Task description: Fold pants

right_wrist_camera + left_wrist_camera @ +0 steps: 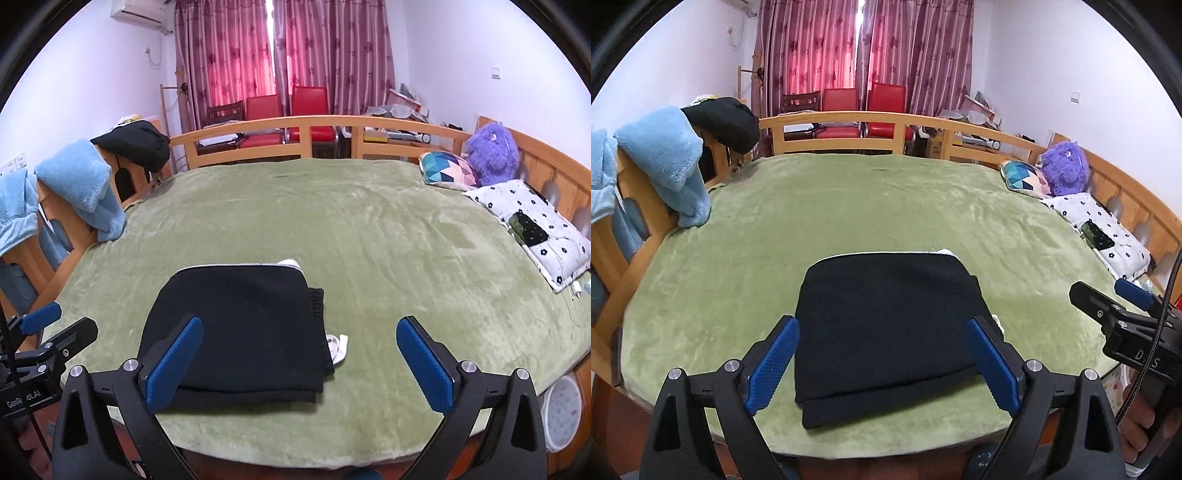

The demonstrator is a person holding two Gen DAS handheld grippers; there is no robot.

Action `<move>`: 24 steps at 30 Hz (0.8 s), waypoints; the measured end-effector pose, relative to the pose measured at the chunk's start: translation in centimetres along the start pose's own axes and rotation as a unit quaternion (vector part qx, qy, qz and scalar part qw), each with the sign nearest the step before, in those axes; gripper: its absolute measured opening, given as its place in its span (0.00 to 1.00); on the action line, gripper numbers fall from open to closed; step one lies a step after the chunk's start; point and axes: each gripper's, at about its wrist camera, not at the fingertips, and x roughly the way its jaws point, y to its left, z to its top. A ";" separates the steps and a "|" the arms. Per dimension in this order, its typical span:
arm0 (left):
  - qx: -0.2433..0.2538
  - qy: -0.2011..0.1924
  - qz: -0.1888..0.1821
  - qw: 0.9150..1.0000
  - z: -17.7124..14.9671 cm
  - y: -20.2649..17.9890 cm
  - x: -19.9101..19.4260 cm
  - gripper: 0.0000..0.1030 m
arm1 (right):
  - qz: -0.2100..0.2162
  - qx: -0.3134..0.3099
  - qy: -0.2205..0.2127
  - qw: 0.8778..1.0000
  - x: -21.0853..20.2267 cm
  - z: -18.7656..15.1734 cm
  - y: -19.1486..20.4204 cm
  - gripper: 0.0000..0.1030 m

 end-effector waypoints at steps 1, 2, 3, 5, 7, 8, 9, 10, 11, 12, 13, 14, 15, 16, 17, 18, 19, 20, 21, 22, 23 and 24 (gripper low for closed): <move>0.000 -0.003 0.001 1.000 -0.2 0.1 -0.3 0.89 | -0.001 0.000 0.000 1.000 -0.1 -0.2 -0.1 1.00; -0.001 -0.005 0.000 1.000 -0.3 0.2 -0.6 0.89 | -0.004 0.002 0.003 1.000 -0.2 -0.3 -0.2 1.00; -0.002 -0.005 0.000 1.000 -0.3 0.4 -0.7 0.89 | -0.006 0.002 0.004 1.000 -0.2 -0.4 -0.2 1.00; -0.003 -0.007 0.003 1.000 -0.2 0.5 -1.1 0.89 | -0.008 0.004 0.004 1.000 -0.5 -0.4 -0.3 1.00; -0.004 -0.014 0.006 1.000 -0.2 0.9 -1.8 0.89 | -0.006 0.008 0.002 1.000 -0.6 -0.4 -0.2 1.00; -0.003 -0.019 0.009 1.000 -0.2 1.0 -2.1 0.90 | -0.003 0.009 0.003 1.000 -0.7 -0.5 -0.2 1.00; -0.004 -0.022 0.011 1.000 -0.1 1.1 -2.4 0.90 | -0.002 0.009 0.004 1.000 -0.7 -0.5 -0.1 1.00; -0.005 -0.023 0.010 1.000 -0.1 1.1 -2.5 0.91 | -0.001 0.010 0.004 1.000 -0.7 -0.5 -0.1 1.00; -0.007 -0.023 0.008 1.000 -0.1 1.2 -2.6 0.91 | -0.001 0.010 0.005 1.000 -0.7 -0.5 0.0 1.00; -0.008 -0.022 0.007 1.000 -0.1 1.4 -2.6 0.91 | 0.000 0.011 0.005 1.000 -0.7 -0.5 0.0 1.00; -0.009 -0.022 0.007 1.000 -0.1 1.5 -2.5 0.91 | 0.002 0.013 0.006 1.000 -0.7 -0.5 0.0 1.00; -0.008 -0.021 0.009 1.000 -0.2 1.6 -2.5 0.91 | 0.003 0.013 0.005 1.000 -0.6 -0.5 0.1 1.00; -0.008 -0.020 0.010 1.000 -0.3 1.7 -2.4 0.91 | 0.003 0.012 0.005 1.000 -0.6 -0.6 0.2 1.00; -0.010 -0.019 0.010 1.000 -0.3 1.9 -2.3 0.91 | 0.000 0.009 0.005 1.000 -0.6 -0.6 0.4 1.00; -0.014 -0.017 0.010 1.000 -0.4 1.9 -2.3 0.91 | -0.002 0.007 0.005 1.000 -0.5 -0.6 0.6 1.00; -0.017 -0.017 0.010 1.000 -0.4 2.1 -2.3 0.91 | -0.002 0.007 0.006 1.000 -0.4 -0.6 0.7 1.00; -0.019 -0.017 0.011 1.000 -0.4 2.2 -2.3 0.91 | 0.000 0.008 0.006 1.000 -0.4 -0.6 0.7 1.00; -0.022 -0.019 0.011 1.000 -0.3 2.4 -2.4 0.91 | 0.001 0.010 0.008 1.000 -0.3 -0.6 0.9 1.00; -0.022 -0.020 0.012 0.999 -0.3 2.4 -2.5 0.91 | 0.002 0.011 0.008 1.000 -0.3 -0.5 1.0 1.00; -0.023 -0.021 0.012 0.999 -0.2 2.5 -2.5 0.91 | 0.003 0.010 0.008 1.000 -0.4 -0.5 1.1 1.00; -0.023 -0.022 0.012 0.999 -0.2 2.6 -2.6 0.91 | 0.003 0.009 0.007 1.000 -0.4 -0.5 1.2 1.00; -0.024 -0.023 0.011 0.999 -0.2 2.6 -2.7 0.91 | 0.003 0.009 0.006 1.000 -0.4 -0.5 1.1 1.00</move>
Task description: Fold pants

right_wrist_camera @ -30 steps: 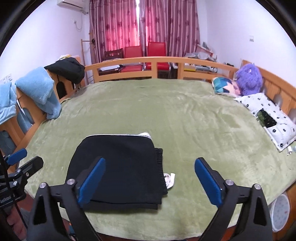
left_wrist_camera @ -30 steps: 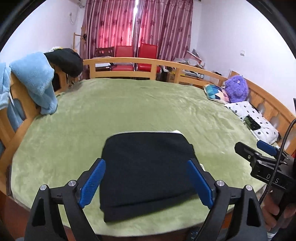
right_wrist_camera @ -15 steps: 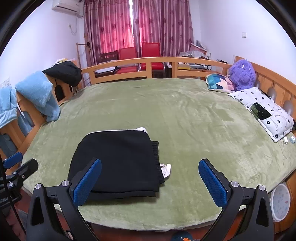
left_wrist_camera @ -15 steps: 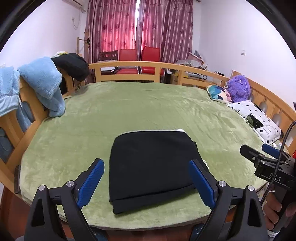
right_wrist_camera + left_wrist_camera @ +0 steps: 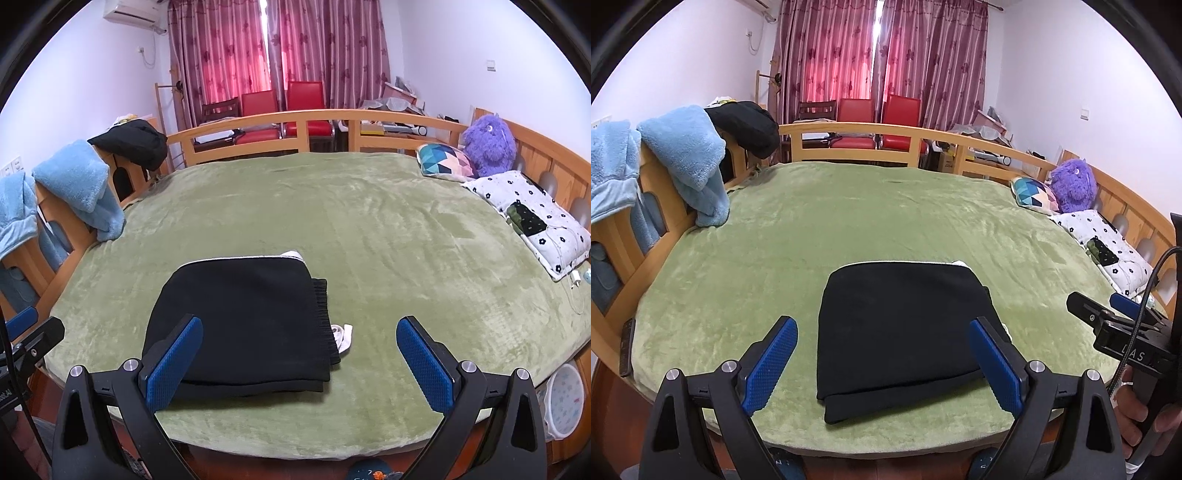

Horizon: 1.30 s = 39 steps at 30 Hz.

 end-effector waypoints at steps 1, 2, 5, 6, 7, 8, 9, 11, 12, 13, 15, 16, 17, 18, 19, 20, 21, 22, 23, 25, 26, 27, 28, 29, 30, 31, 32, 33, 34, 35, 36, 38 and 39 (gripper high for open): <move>0.000 0.000 0.001 1.000 0.0 0.0 0.0 0.91 | 0.000 0.000 0.000 1.000 0.0 0.0 0.0 1.00; -0.001 0.000 0.001 1.000 0.0 -0.1 0.0 0.91 | 0.000 0.000 0.000 1.000 0.0 0.0 0.1 1.00; -0.001 0.002 0.001 1.000 -0.1 0.0 0.0 0.91 | -0.002 0.001 0.001 1.000 0.0 0.0 0.1 1.00; -0.001 0.002 0.002 1.000 -0.1 -0.1 0.0 0.91 | -0.002 0.000 0.001 1.000 -0.1 0.0 0.1 1.00; 0.000 0.003 0.001 1.000 -0.1 -0.1 0.0 0.91 | -0.004 0.001 0.000 1.000 -0.3 -0.1 0.1 1.00; 0.001 0.004 0.000 1.000 0.0 0.0 0.0 0.91 | -0.005 0.001 0.000 1.000 -0.2 0.0 0.1 1.00; 0.000 0.004 -0.001 1.000 0.0 0.0 0.0 0.91 | -0.005 0.002 -0.001 1.000 -0.3 0.0 0.0 1.00; -0.001 0.004 -0.002 1.000 0.0 0.0 0.0 0.91 | -0.005 0.004 0.000 1.000 -0.3 0.1 -0.3 1.00; -0.001 0.003 -0.003 1.000 0.0 0.1 -0.1 0.91 | -0.006 0.006 0.001 1.000 -0.2 0.1 -0.4 1.00; 0.000 0.003 -0.002 1.000 0.0 0.1 0.0 0.91 | -0.007 0.007 0.002 1.000 -0.2 0.1 -0.5 1.00; -0.001 0.004 -0.002 1.000 0.0 0.0 -0.1 0.91 | -0.007 0.009 0.003 1.000 -0.1 0.2 -0.7 1.00; -0.001 0.004 -0.002 1.000 -0.1 0.0 -0.1 0.91 | -0.007 0.010 0.004 1.000 -0.1 0.2 -0.8 1.00; 0.000 0.004 -0.002 1.000 0.0 0.0 -0.1 0.91 | -0.008 0.009 0.005 1.000 0.0 0.2 -0.8 1.00; 0.001 0.004 -0.002 1.000 0.0 0.0 -0.1 0.91 | -0.009 0.008 0.005 1.000 0.0 0.2 -0.8 1.00; -0.001 0.004 -0.001 1.000 -0.1 -0.2 -0.1 0.91 | -0.007 0.009 0.004 1.000 0.0 0.2 -0.9 1.00; -0.001 0.005 -0.001 1.000 -0.1 -0.2 -0.1 0.91 | -0.007 0.008 0.004 1.000 0.0 0.2 -0.9 1.00; -0.002 0.006 -0.001 1.000 -0.1 -0.1 -0.2 0.91 | -0.008 0.007 0.005 1.000 0.0 0.2 -0.9 1.00; -0.001 0.005 -0.001 1.000 0.0 -0.1 -0.2 0.91 | -0.009 0.007 0.005 1.000 0.1 0.2 -1.0 1.00; -0.002 0.005 -0.002 1.000 0.0 -0.1 -0.2 0.91 | -0.007 0.007 0.004 1.000 0.1 0.2 -1.0 1.00; -0.002 0.004 -0.001 1.000 0.0 0.0 -0.2 0.91 | -0.008 0.006 0.005 1.000 0.2 0.2 -1.0 1.00; -0.002 0.004 -0.001 1.000 0.0 -0.1 -0.2 0.91 | -0.008 0.006 0.005 1.000 0.2 0.1 -1.0 1.00; -0.002 0.004 -0.001 1.000 0.0 0.0 -0.2 0.91 | -0.008 0.006 0.005 1.000 0.2 0.1 -1.0 1.00; -0.002 0.004 -0.001 1.000 0.0 0.0 -0.2 0.91 | -0.007 0.006 0.005 1.000 0.2 0.1 -1.0 1.00; -0.002 0.005 -0.001 1.000 0.0 0.0 -0.2 0.91 | -0.008 0.007 0.005 1.000 0.2 0.1 -0.9 1.00; -0.002 0.005 -0.002 1.000 0.0 0.0 -0.2 0.91 | -0.008 0.007 0.005 1.000 0.2 0.1 -0.9 1.00; -0.002 0.005 -0.001 1.000 0.0 -0.1 -0.2 0.91 | -0.008 0.007 0.005 1.000 0.1 0.1 -0.9 1.00; -0.002 0.005 0.000 1.000 0.0 -0.1 -0.2 0.91 | -0.008 0.007 0.004 1.000 0.1 0.1 -0.9 1.00; -0.001 0.005 0.000 1.000 0.0 -0.1 -0.3 0.91 | -0.010 0.008 0.003 1.000 0.1 0.1 -1.0 1.00; -0.002 0.005 -0.001 1.000 0.0 -0.2 -0.2 0.91 | -0.010 0.010 0.002 1.000 0.1 0.1 -1.0 1.00; -0.002 0.005 0.000 1.000 -0.1 -0.2 -0.3 0.91 | -0.008 0.010 0.003 1.000 0.2 0.1 -1.3 1.00; -0.003 0.005 0.000 1.000 -0.1 -0.2 -0.3 0.91 | -0.007 0.010 0.003 1.000 0.3 0.0 -1.4 1.00; -0.003 0.005 0.000 1.000 -0.1 -0.2 -0.2 0.91 | -0.009 0.009 0.005 1.000 0.5 -0.1 -1.8 1.00; -0.003 0.005 0.000 1.000 0.0 -0.1 -0.2 0.91 | -0.008 0.008 0.005 1.000 0.5 -0.1 -1.9 1.00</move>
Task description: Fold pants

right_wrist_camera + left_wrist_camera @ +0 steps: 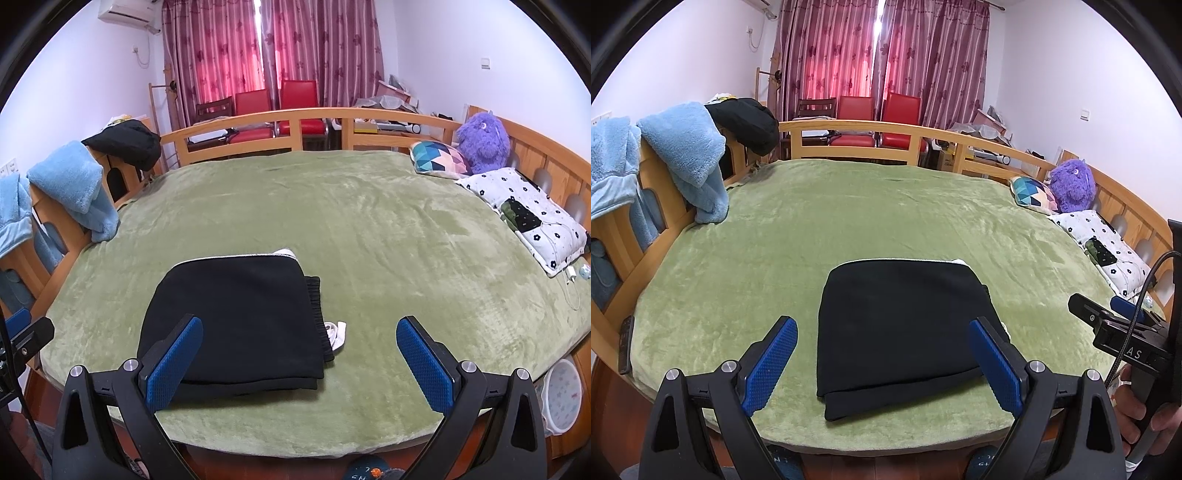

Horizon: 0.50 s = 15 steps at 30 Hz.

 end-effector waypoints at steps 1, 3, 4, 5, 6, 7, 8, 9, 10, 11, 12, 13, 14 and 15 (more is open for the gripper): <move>-0.001 0.001 0.000 1.000 0.0 0.0 0.0 0.91 | 0.000 0.000 0.000 1.000 0.0 0.1 0.1 1.00; -0.001 0.000 -0.001 1.000 0.0 -0.1 -0.1 0.91 | -0.002 -0.001 0.000 1.000 0.0 0.0 0.0 1.00; -0.001 0.001 0.000 1.000 0.0 -0.1 0.0 0.91 | -0.002 -0.002 0.000 1.000 0.1 0.0 0.0 1.00; -0.001 0.001 0.000 1.000 0.0 -0.1 0.0 0.91 | -0.001 -0.001 0.000 1.000 0.0 0.0 0.1 1.00; -0.002 0.001 -0.001 1.000 0.0 -0.1 0.0 0.91 | -0.001 -0.001 0.000 1.000 0.1 0.0 0.0 1.00; -0.001 0.001 -0.002 1.000 0.0 -0.1 0.0 0.91 | -0.001 -0.001 0.000 1.000 0.0 0.0 0.2 1.00; 0.000 0.001 0.000 1.000 0.0 -0.1 0.0 0.91 | -0.001 -0.001 0.000 1.000 0.0 0.0 0.2 1.00; 0.000 0.001 0.000 1.000 0.0 -0.1 0.0 0.91 | -0.001 -0.002 0.001 1.000 0.1 0.0 0.1 1.00; 0.000 0.002 0.000 1.000 0.0 -0.1 0.0 0.91 | -0.001 -0.003 0.001 1.000 0.0 0.0 0.2 1.00; -0.001 0.002 0.000 1.000 0.0 -0.1 -0.1 0.91 | -0.001 -0.003 0.001 1.000 0.0 0.0 0.2 1.00; -0.002 0.002 0.000 1.000 0.0 -0.2 -0.1 0.91 | 0.000 -0.005 0.000 1.000 0.1 0.0 0.1 1.00; -0.002 0.002 0.000 1.000 0.0 -0.2 -0.1 0.91 | 0.000 -0.006 0.000 1.000 0.1 0.0 0.0 1.00; -0.001 0.001 0.000 1.000 -0.1 -0.3 -0.1 0.91 | 0.000 -0.008 0.000 1.000 0.1 0.0 -0.1 1.00; -0.001 0.000 0.000 1.000 -0.1 -0.2 -0.2 0.91 | 0.000 -0.007 0.000 1.000 0.1 0.0 -0.1 1.00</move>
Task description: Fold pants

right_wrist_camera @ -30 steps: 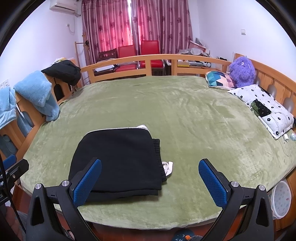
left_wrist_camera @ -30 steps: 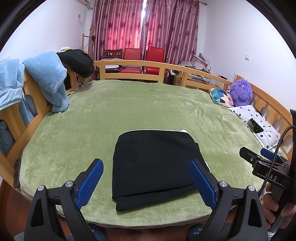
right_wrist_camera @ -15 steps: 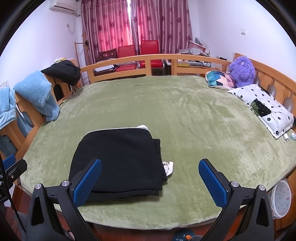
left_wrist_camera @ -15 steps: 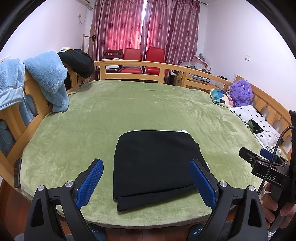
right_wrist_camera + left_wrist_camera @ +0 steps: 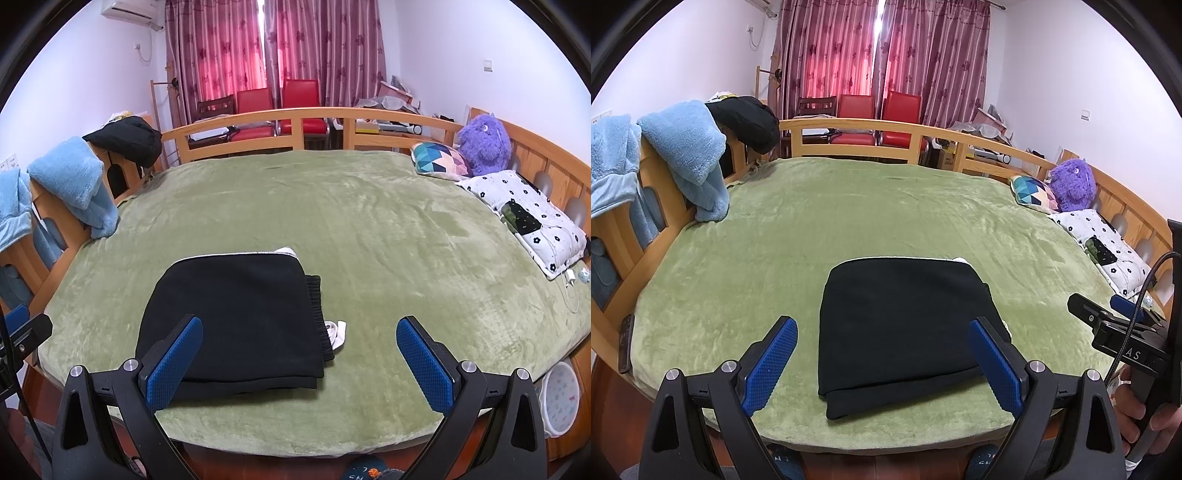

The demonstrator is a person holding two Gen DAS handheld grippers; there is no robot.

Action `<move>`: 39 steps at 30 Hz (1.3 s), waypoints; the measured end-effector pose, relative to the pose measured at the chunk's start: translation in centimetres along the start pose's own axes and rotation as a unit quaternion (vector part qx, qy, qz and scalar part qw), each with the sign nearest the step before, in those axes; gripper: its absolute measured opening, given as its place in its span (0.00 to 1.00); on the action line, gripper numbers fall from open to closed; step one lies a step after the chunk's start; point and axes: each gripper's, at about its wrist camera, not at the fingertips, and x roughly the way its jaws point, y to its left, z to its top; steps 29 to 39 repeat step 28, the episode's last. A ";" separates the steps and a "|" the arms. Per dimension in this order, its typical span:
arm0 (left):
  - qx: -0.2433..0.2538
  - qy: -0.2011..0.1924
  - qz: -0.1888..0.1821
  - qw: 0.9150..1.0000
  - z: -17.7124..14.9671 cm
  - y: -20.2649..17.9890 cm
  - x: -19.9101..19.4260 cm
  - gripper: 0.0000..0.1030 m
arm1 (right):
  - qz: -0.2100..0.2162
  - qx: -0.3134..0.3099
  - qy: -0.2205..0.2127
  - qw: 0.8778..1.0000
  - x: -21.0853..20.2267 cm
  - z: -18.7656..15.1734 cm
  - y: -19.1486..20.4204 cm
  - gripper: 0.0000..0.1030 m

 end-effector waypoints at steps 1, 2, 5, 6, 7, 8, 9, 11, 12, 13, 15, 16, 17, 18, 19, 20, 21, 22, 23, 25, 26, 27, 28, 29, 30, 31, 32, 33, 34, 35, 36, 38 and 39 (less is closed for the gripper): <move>-0.001 0.000 0.001 1.000 0.0 0.0 0.0 0.91 | 0.000 0.000 0.000 1.000 0.0 0.0 0.0 1.00; -0.002 0.001 0.001 1.000 0.0 0.0 0.1 0.91 | 0.000 -0.001 0.001 1.000 0.0 -0.1 -0.1 1.00; -0.001 0.001 -0.001 1.000 0.0 0.1 0.1 0.91 | 0.001 -0.001 0.000 1.000 -0.1 0.0 0.0 1.00; -0.001 0.000 -0.001 1.000 0.1 0.1 0.1 0.91 | 0.001 -0.001 0.000 1.000 0.0 0.0 0.1 1.00; -0.001 0.000 0.000 1.000 0.0 0.1 0.1 0.91 | 0.000 -0.001 -0.001 1.000 0.0 -0.1 0.0 1.00; -0.001 0.000 -0.001 1.000 0.1 0.1 0.1 0.91 | 0.000 -0.002 0.000 1.000 0.0 -0.1 0.0 1.00; 0.000 0.000 -0.001 1.000 0.0 0.1 0.1 0.91 | 0.001 -0.003 0.000 1.000 0.0 -0.1 -0.1 1.00; 0.000 0.000 -0.001 1.000 0.0 0.1 0.1 0.91 | 0.001 -0.002 0.000 1.000 0.0 -0.1 0.0 1.00; 0.000 0.000 -0.002 1.000 0.0 0.1 0.1 0.91 | 0.001 -0.002 0.000 1.000 0.0 -0.2 -0.1 1.00; 0.000 0.001 -0.002 1.000 0.0 0.1 0.1 0.91 | 0.000 -0.003 0.000 1.000 0.0 -0.1 0.0 1.00; -0.001 0.000 -0.001 1.000 0.0 0.0 0.0 0.91 | 0.001 -0.004 0.000 1.000 0.0 -0.2 -0.1 1.00; -0.001 0.000 -0.002 1.000 0.0 0.1 0.0 0.91 | 0.001 -0.003 -0.001 1.000 0.0 -0.2 -0.1 1.00; -0.002 0.000 -0.003 1.000 -0.1 0.1 0.0 0.91 | 0.002 -0.005 -0.001 1.000 -0.1 -0.2 -0.2 1.00; -0.003 0.000 -0.004 1.000 -0.1 0.1 -0.1 0.91 | 0.002 -0.006 -0.002 1.000 -0.1 -0.2 -0.3 1.00; -0.003 0.000 -0.004 1.000 -0.1 0.1 -0.1 0.91 | 0.003 -0.008 -0.002 1.000 -0.1 -0.2 -0.3 1.00; -0.004 0.000 -0.003 1.000 -0.1 0.1 -0.2 0.91 | 0.002 -0.008 -0.002 1.000 -0.1 -0.1 -0.3 1.00; -0.003 -0.001 -0.004 1.000 -0.1 0.1 -0.2 0.91 | 0.003 -0.008 -0.001 1.000 -0.1 -0.2 -0.3 1.00; -0.004 -0.002 -0.005 1.000 -0.2 0.1 -0.3 0.91 | 0.003 -0.008 -0.001 1.000 -0.1 -0.2 -0.4 1.00; -0.005 -0.002 -0.005 1.000 -0.2 0.0 -0.4 0.91 | 0.002 -0.009 -0.002 1.000 -0.1 -0.1 -0.3 1.00; -0.010 0.000 -0.005 1.000 -0.2 0.0 -0.4 0.91 | 0.003 -0.008 -0.001 1.000 -0.1 -0.1 -0.3 1.00; -0.011 -0.001 -0.007 1.000 -0.2 -0.2 -0.5 0.91 | 0.003 -0.008 -0.001 1.000 -0.1 -0.1 -0.2 1.00; -0.008 -0.004 -0.008 1.000 -0.3 -0.3 -0.6 0.91 | 0.003 -0.008 -0.002 1.000 -0.1 -0.1 -0.2 1.00; -0.004 -0.006 -0.006 1.000 -0.3 -0.4 -0.7 0.91 | 0.003 -0.009 -0.001 1.000 -0.1 -0.2 -0.3 1.00; -0.004 -0.006 -0.006 1.000 -0.3 -0.4 -0.7 0.91 | 0.003 -0.009 -0.001 1.000 -0.1 -0.2 -0.3 1.00; -0.004 -0.006 -0.006 1.000 -0.3 -0.4 -0.7 0.91 | 0.003 -0.009 -0.001 1.000 -0.1 -0.2 -0.3 1.00; -0.004 -0.006 -0.006 1.000 -0.3 -0.4 -0.7 0.91 | 0.003 -0.009 -0.001 1.000 -0.1 -0.2 -0.3 1.00; -0.004 -0.006 -0.006 1.000 -0.3 -0.4 -0.7 0.91 | 0.003 -0.009 -0.001 1.000 -0.1 -0.2 -0.3 1.00; -0.004 -0.006 -0.006 1.000 -0.3 -0.4 -0.7 0.91 | 0.003 -0.009 -0.001 1.000 -0.1 -0.2 -0.3 1.00; -0.004 -0.006 -0.006 1.000 -0.3 -0.4 -0.7 0.91 | 0.003 -0.009 -0.001 1.000 -0.1 -0.2 -0.3 1.00; -0.004 -0.006 -0.006 1.000 -0.3 -0.4 -0.7 0.91 | 0.003 -0.009 -0.001 1.000 -0.1 -0.2 -0.3 1.00; -0.004 -0.006 -0.006 1.000 -0.3 -0.4 -0.7 0.91 | 0.003 -0.009 -0.001 1.000 -0.1 -0.2 -0.3 1.00; -0.004 -0.006 -0.006 1.000 -0.3 -0.4 -0.7 0.91 | 0.003 -0.009 -0.001 1.000 -0.1 -0.2 -0.3 1.00; -0.004 -0.006 -0.006 1.000 -0.3 -0.4 -0.7 0.91 | 0.003 -0.009 -0.001 1.000 -0.1 -0.2 -0.3 1.00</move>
